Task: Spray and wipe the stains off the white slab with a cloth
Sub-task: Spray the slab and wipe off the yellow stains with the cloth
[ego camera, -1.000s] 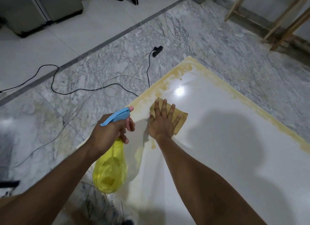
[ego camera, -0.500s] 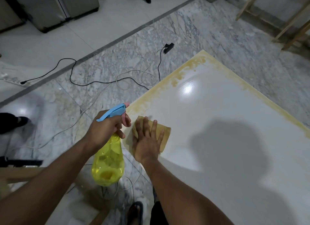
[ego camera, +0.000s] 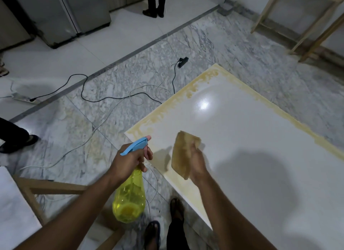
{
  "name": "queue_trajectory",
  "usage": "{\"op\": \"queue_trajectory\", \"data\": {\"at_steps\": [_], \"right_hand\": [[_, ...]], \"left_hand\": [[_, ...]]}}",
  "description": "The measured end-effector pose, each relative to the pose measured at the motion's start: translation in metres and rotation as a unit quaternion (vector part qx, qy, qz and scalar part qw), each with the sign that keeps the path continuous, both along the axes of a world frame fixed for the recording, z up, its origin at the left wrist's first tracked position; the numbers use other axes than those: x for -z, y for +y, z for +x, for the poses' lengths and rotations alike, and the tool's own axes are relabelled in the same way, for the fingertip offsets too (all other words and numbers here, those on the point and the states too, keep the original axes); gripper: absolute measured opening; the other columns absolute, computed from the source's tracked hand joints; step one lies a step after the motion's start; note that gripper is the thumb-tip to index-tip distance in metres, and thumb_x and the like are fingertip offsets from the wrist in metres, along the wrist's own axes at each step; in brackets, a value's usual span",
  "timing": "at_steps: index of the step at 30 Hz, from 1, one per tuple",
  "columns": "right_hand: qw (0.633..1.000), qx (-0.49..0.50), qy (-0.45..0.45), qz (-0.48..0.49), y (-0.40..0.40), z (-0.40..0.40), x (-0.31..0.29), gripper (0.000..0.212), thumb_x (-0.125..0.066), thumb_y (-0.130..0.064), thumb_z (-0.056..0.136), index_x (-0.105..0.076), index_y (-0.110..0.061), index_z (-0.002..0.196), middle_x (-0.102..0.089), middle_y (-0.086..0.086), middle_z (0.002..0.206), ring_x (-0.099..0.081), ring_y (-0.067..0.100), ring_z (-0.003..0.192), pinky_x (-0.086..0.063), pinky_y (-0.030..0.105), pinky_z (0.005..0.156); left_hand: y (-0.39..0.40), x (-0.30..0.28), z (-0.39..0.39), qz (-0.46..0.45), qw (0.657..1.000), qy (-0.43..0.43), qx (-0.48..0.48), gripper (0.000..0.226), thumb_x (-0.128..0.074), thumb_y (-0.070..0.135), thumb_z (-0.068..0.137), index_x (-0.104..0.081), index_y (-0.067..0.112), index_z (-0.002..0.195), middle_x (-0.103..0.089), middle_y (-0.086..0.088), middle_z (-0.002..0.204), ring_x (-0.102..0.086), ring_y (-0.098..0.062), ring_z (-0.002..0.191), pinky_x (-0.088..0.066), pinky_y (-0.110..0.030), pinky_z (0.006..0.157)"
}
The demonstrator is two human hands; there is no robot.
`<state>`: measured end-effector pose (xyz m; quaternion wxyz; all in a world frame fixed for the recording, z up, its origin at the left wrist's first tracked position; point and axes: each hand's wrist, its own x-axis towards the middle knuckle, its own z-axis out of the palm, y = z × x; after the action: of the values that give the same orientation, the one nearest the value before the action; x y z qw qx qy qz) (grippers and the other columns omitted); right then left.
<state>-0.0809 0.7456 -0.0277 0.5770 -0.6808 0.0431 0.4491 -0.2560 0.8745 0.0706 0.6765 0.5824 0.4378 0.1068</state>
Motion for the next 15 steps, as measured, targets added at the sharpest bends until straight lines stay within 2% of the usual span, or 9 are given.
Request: {"op": "queue_trajectory", "data": {"at_steps": [3,6,10,12,13,15], "right_hand": [[0.986,0.110,0.107,0.059,-0.041,0.018,-0.014,0.059,-0.047,-0.062,0.101,-0.067,-0.015,0.129,-0.076,0.012,0.123,-0.070,0.034,0.117,-0.050,0.055,0.108],[0.969,0.169,0.145,0.111,-0.076,0.024,-0.032,0.058,-0.046,-0.059,0.103,-0.063,-0.015,0.135,-0.074,0.013,0.128,-0.066,0.035,0.123,-0.047,0.055,0.111],[0.947,0.210,0.164,0.180,-0.122,0.024,-0.058,0.055,-0.046,-0.054,0.104,-0.062,-0.014,0.138,-0.071,0.015,0.133,-0.064,0.036,0.126,-0.047,0.055,0.111],[0.942,0.230,0.157,0.186,-0.146,0.023,-0.066,0.056,-0.047,-0.055,0.104,-0.061,-0.013,0.138,-0.070,0.016,0.133,-0.064,0.037,0.126,-0.048,0.055,0.109],[0.940,0.237,0.153,0.190,-0.158,0.022,-0.068,0.057,-0.047,-0.057,0.103,-0.060,-0.014,0.139,-0.070,0.017,0.134,-0.064,0.038,0.127,-0.048,0.056,0.110],[0.936,0.254,0.139,0.198,-0.185,0.021,-0.074,0.061,-0.044,-0.060,0.103,-0.058,-0.015,0.141,-0.068,0.017,0.137,-0.062,0.039,0.129,-0.045,0.058,0.112]], "left_hand": [[-0.020,-0.001,0.000,0.001,0.999,0.007,0.037,0.033,-0.039,-0.016,0.084,-0.067,-0.012,0.101,-0.068,-0.030,0.104,-0.057,-0.022,0.051,-0.051,-0.027,0.049],[-0.045,-0.003,0.006,-0.004,0.996,-0.001,0.086,0.041,-0.041,-0.013,0.088,-0.068,0.002,0.115,-0.065,-0.035,0.100,-0.053,-0.026,0.053,-0.052,-0.029,0.050],[-0.084,-0.008,0.028,0.001,0.987,-0.006,0.161,0.034,-0.046,-0.006,0.081,-0.072,0.000,0.102,-0.069,-0.029,0.102,-0.053,-0.037,0.056,-0.051,-0.033,0.052],[-0.105,-0.011,0.040,0.003,0.980,-0.004,0.198,0.046,-0.047,0.002,0.073,-0.071,-0.002,0.112,-0.070,-0.027,0.096,-0.056,-0.045,0.063,-0.053,-0.037,0.055],[-0.116,-0.014,0.046,0.007,0.977,-0.008,0.214,0.050,-0.047,0.004,0.072,-0.072,0.004,0.115,-0.070,-0.025,0.091,-0.056,-0.044,0.062,-0.054,-0.039,0.056],[-0.141,-0.019,0.056,0.033,0.969,-0.026,0.244,0.050,-0.049,0.004,0.079,-0.076,0.030,0.111,-0.066,-0.019,0.075,-0.055,-0.035,0.053,-0.054,-0.040,0.055]]}}
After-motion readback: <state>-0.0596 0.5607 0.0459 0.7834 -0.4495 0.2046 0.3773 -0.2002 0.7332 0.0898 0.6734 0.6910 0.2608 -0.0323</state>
